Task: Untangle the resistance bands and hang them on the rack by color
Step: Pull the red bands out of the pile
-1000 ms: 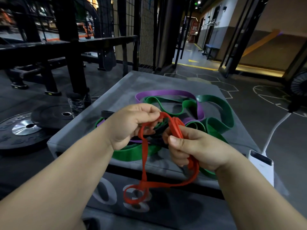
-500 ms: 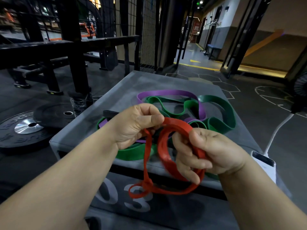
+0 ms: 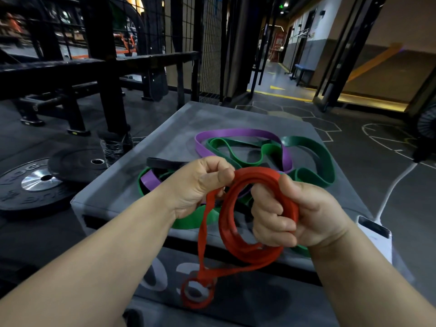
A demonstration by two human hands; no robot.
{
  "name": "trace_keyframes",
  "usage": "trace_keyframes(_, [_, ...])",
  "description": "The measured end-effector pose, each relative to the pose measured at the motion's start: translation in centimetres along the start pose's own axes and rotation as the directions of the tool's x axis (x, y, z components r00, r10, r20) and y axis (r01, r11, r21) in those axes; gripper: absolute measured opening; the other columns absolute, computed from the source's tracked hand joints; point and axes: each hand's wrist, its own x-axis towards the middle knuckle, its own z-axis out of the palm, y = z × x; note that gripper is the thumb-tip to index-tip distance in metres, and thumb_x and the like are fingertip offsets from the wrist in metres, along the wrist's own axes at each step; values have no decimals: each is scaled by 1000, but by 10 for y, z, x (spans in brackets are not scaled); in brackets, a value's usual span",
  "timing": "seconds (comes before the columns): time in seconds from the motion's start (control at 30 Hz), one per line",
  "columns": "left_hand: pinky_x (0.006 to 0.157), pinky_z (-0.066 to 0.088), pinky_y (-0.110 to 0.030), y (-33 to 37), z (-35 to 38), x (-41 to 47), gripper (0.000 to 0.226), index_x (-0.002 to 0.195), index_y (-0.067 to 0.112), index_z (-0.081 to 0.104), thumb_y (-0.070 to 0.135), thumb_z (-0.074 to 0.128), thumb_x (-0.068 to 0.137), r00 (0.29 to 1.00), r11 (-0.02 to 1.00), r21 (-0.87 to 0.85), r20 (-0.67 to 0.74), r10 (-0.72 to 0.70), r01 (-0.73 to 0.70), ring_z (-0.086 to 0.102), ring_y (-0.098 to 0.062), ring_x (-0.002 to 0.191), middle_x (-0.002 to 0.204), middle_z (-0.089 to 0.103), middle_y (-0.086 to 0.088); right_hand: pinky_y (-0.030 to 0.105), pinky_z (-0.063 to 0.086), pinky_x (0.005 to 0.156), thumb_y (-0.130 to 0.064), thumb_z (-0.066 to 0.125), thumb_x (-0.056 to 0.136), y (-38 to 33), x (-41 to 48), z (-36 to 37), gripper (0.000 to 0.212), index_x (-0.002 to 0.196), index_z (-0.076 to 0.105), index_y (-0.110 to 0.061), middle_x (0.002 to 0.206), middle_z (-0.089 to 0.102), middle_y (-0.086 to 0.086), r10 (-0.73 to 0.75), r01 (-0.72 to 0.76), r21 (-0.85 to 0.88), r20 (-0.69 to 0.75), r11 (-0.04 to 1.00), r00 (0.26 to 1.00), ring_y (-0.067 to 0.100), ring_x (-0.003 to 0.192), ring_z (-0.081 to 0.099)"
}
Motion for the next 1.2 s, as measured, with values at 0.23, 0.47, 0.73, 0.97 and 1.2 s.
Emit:
trace_keyframes(0.23, [49,40,-13,-9,10,0,74,74,14,52,74,79,41,999,994,111,-47,14,-9,50,-3,50,57,55,9,18,24,43,-44,46,99,0,-1,-6,34,87,52,-12,54,36,-6,40,-45,169,34,985,999,4,38,27])
trace_keyframes(0.47, [76,45,-29,-16,12,-2,79,106,18,58,82,57,59,991,980,167,64,-121,109,58,-3,71,76,62,13,18,27,42,-44,47,99,1,-1,-10,36,84,49,-11,52,37,-6,41,-49,263,36,964,998,5,37,32])
trace_keyframes(0.73, [46,39,-20,-9,19,-1,51,75,12,52,61,41,83,984,984,-65,-48,-169,166,43,-11,46,52,48,1,20,37,43,-67,60,80,-4,-9,-20,53,64,53,-17,45,45,-7,66,-48,67,-300,997,952,5,35,41])
trace_keyframes(0.97, [69,57,-28,-26,19,-1,81,108,9,58,64,81,52,977,979,-57,104,-188,194,67,-16,73,82,71,-6,23,37,54,-60,54,88,-12,-13,-22,48,70,53,-16,53,55,-5,-90,126,148,-226,981,970,11,48,54])
trace_keyframes(1.2, [75,50,-29,-34,19,2,23,101,17,64,21,60,79,958,957,-57,11,-285,286,60,-10,72,79,68,5,30,37,63,-56,45,96,-23,-22,-31,52,77,53,-9,56,47,1,-210,250,204,-202,946,957,18,60,57])
